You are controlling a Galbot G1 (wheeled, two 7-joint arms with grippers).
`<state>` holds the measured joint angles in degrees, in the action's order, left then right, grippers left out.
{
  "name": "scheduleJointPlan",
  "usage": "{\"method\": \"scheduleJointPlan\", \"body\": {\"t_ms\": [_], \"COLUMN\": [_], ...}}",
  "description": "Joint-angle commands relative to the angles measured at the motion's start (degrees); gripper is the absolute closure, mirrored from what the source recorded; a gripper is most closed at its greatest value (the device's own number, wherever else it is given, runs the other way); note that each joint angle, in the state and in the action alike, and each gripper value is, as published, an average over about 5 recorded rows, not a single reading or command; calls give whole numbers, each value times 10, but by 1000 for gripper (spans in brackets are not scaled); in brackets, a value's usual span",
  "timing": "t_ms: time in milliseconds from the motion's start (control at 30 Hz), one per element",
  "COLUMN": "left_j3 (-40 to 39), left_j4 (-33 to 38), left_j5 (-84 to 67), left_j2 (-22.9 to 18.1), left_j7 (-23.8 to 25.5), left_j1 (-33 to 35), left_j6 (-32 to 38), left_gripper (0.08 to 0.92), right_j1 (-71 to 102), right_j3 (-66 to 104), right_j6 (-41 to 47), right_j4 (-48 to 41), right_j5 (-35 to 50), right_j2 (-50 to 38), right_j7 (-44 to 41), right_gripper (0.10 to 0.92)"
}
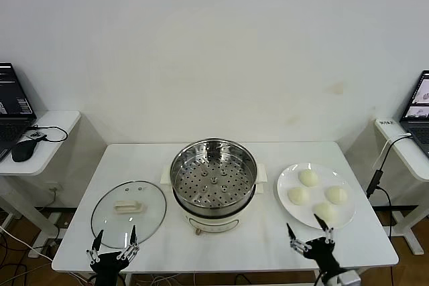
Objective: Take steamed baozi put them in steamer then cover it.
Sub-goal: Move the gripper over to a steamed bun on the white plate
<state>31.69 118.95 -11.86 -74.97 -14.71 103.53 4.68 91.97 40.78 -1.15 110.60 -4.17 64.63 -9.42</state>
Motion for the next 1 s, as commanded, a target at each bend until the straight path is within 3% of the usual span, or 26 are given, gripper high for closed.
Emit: {"method": "scheduleJointPlan", "body": {"t_ms": [33,333,600,767,1000], "left_j3": [5,10,11,16,26], "left_j4": [0,2,-2,-3,-3], "left_j5": [10,24,30,23,18], "left_j2": [3,4,2,2,4], "left_j7": [4,5,0,-7,-8], "left_j1": [-4,-9,-18,-26,-25], "left_j6": [-5,-14,-26,-41,-43], "left_gripper": [177,177,177,177,177], "right_j1": [-41,-182,-393,-604,-828], "right_j3": [35,17,-158,-378,-641], "right_j6": [24,55,71,55,10], "right_j4": [-8,-106,-224,-327,-432], "right_j5": [-101,-141,-158,-159,-153], "right_j2": [-58,-217,-344,-361,-319], "right_j7": [-7,-169,-314,-384,-453], "right_gripper": [203,203,203,203,203]}}
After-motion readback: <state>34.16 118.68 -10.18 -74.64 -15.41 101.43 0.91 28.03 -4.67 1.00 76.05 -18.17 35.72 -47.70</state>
